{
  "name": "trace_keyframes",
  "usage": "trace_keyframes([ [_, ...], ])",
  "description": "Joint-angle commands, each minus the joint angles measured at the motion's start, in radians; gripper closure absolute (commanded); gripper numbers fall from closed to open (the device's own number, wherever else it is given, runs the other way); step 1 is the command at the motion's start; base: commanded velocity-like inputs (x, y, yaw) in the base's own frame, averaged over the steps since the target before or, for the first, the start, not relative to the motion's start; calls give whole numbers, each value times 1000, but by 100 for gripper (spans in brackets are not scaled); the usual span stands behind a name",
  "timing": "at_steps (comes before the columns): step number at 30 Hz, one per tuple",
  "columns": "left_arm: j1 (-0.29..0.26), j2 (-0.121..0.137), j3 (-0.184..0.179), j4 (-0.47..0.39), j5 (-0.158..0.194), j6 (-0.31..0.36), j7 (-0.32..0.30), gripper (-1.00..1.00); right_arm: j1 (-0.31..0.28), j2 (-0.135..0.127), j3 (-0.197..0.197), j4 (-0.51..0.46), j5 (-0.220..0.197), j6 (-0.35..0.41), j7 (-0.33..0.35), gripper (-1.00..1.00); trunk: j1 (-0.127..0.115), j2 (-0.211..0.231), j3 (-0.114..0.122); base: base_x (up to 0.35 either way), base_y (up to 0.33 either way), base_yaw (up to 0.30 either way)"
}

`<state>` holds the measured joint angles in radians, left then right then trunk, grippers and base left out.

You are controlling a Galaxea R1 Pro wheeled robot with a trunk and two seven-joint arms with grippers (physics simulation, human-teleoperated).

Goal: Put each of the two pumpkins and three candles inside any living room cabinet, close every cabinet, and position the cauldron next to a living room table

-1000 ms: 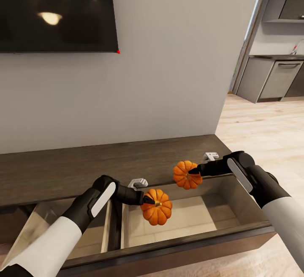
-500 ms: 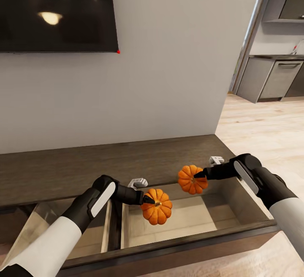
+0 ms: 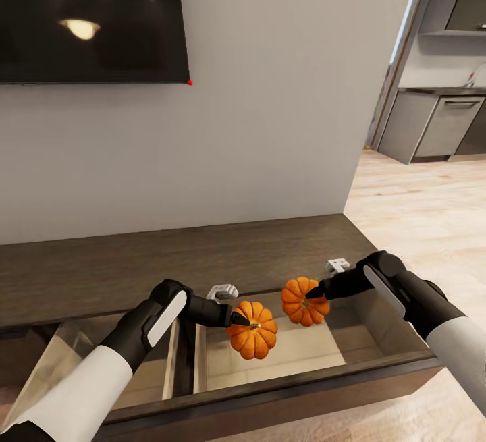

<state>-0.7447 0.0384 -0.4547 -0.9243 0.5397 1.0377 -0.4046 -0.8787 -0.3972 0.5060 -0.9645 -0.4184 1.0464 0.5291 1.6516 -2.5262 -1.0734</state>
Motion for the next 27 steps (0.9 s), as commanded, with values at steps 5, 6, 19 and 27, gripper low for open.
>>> trace_keyframes([
  [5,-1,0,-2,-1,-7,-1,-7,100,-1,-1,19,0,8,1,9,100,0,0,-1,0,0,0],
  [6,-1,0,-2,-1,-7,-1,-7,100,-1,-1,19,0,9,1,9,100,0,0,-1,0,0,0],
  [19,-1,0,-2,1,-9,-1,-5,100,-1,0,25,1,13,1,9,100,0,0,-1,0,0,0],
  [27,-1,0,-2,1,-9,-2,-5,100,-1,0,25,1,13,1,9,100,0,0,2,0,0,0],
])
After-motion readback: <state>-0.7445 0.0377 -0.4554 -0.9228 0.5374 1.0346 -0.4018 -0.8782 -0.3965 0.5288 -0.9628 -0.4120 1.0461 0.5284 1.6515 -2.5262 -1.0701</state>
